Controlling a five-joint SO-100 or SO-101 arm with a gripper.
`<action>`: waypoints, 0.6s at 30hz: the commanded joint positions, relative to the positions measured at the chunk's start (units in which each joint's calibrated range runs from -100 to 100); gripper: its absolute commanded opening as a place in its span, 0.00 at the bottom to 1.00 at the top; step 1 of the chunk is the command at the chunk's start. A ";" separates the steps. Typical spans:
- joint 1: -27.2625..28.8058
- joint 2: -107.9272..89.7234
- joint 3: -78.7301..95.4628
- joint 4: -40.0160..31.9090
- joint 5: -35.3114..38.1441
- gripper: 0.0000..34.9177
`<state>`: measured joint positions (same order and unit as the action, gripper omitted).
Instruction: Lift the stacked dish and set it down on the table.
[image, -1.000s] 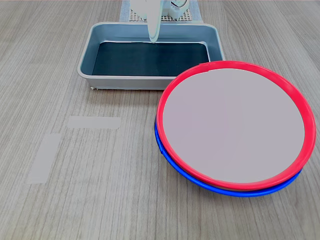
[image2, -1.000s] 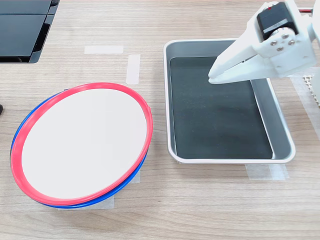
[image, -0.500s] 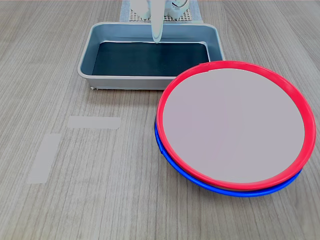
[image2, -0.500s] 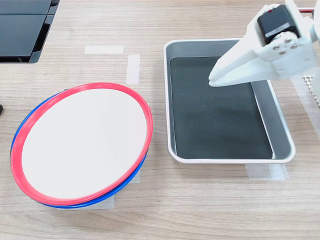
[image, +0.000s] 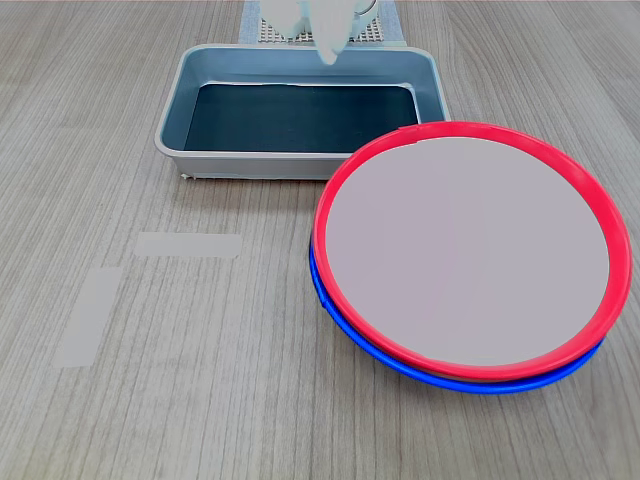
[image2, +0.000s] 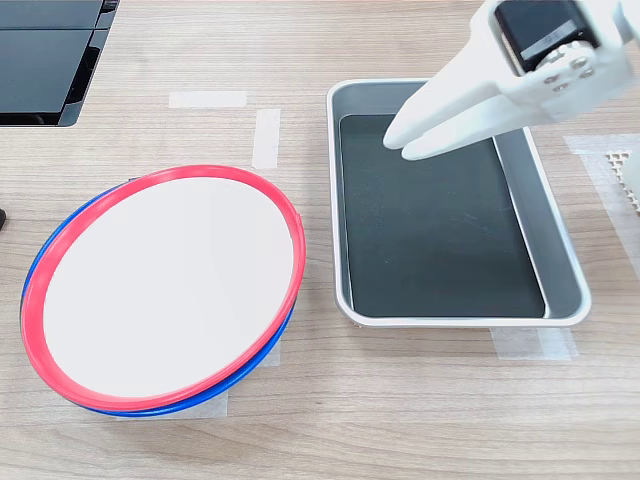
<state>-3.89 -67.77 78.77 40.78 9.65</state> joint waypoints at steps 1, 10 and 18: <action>-4.06 21.51 -23.92 3.50 -1.27 0.27; -7.73 42.83 -39.12 3.75 -0.93 0.37; -7.82 52.64 -40.40 -1.70 -1.03 0.38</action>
<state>-12.04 -17.82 41.47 41.44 8.57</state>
